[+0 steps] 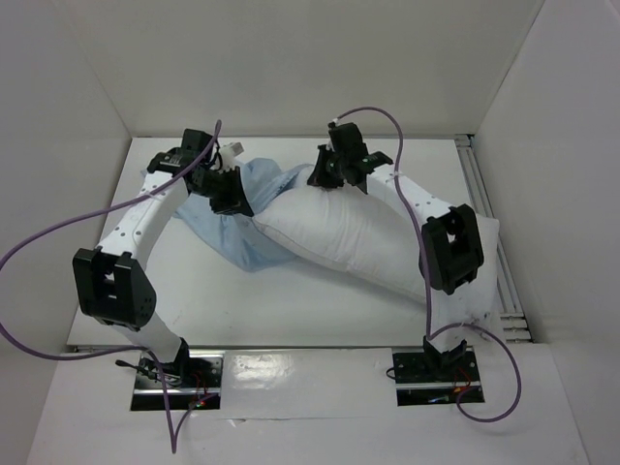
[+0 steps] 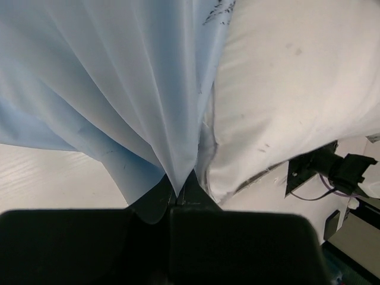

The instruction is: Put the pillow into the pillowcase

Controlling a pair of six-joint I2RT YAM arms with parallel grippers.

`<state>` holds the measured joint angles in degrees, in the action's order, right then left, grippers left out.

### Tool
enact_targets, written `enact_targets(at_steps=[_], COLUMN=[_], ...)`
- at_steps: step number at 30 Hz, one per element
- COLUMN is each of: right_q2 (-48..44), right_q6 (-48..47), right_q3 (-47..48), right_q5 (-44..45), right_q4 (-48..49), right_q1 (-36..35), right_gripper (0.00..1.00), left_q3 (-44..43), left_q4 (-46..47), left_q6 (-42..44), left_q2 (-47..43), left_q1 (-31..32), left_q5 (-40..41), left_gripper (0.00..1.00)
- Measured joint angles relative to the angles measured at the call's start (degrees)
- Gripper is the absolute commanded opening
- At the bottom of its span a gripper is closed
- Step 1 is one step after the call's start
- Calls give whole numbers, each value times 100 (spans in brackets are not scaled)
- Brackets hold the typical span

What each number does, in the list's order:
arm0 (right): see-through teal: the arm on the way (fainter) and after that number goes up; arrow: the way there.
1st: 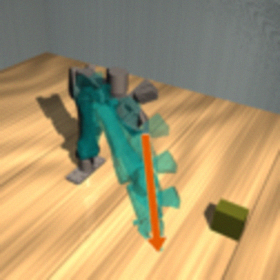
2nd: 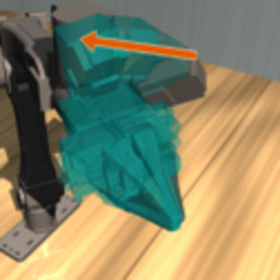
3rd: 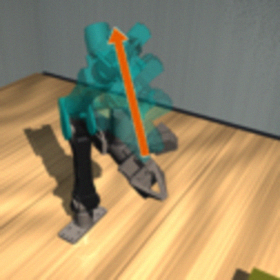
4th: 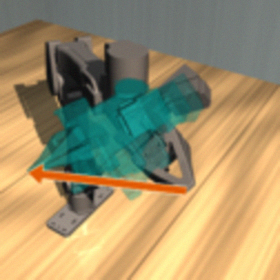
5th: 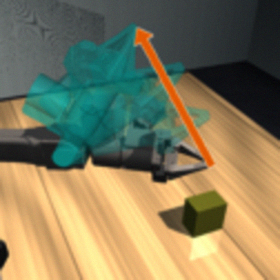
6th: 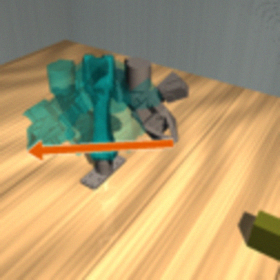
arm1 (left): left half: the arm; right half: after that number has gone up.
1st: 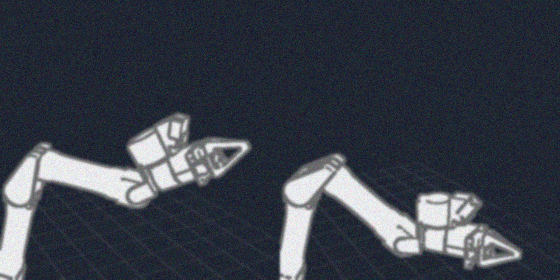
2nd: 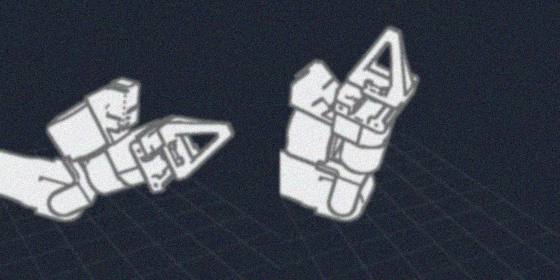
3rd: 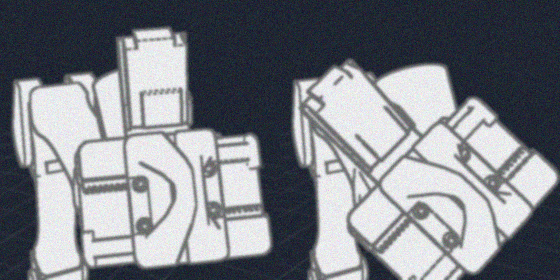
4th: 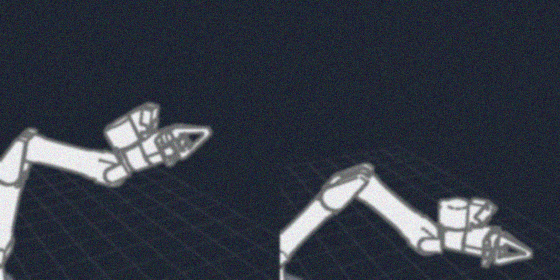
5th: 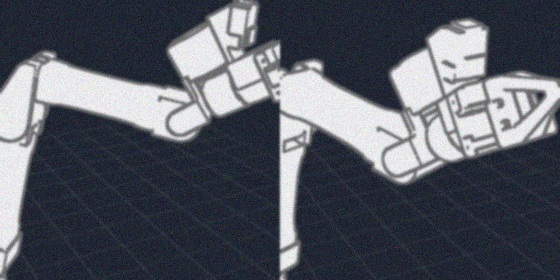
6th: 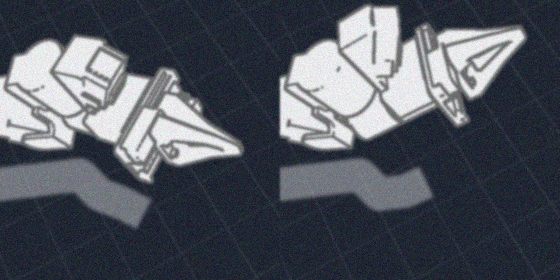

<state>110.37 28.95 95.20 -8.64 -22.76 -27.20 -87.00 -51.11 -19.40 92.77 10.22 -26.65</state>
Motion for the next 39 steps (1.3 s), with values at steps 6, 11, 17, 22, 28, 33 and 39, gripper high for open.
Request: enact_targets(at_steps=[6, 11, 17, 22, 28, 33, 39], right_q2=[306, 452, 334, 236, 24, -555, -1069], right_q6=[280, 203, 219, 466, 839, 1130, 1167], right_q3=[83, 236, -44, -116, -511, -1388, -2100], right_q5=[236, 420, 796, 1038, 1425, 1825, 1941], right_q4=[-13, -109, -50, -61, 208, 968, 1679], right_q1=[-31, -184, -658, -1021, -1106, -1123, -997], right_gripper=[0, 0, 0, 0, 0, 0, 61], left_q3=[-415, -1296, -2131, -2227, -1814, -1246, -1119], left_q4=[-151, -216, -426, -595, -581, -608, -605], left_q6=[0, -13, -33, -33, -11, 24, 85], left_q2=[2, 114, 586, 841, 935, 883, 804], left_q1=[13, 24, 96, 254, 415, 444, 444], left_q5=[-205, -369, -612, -675, -660, -542, -387], left_gripper=[0, 0, 0, 0, 0, 0, 0])
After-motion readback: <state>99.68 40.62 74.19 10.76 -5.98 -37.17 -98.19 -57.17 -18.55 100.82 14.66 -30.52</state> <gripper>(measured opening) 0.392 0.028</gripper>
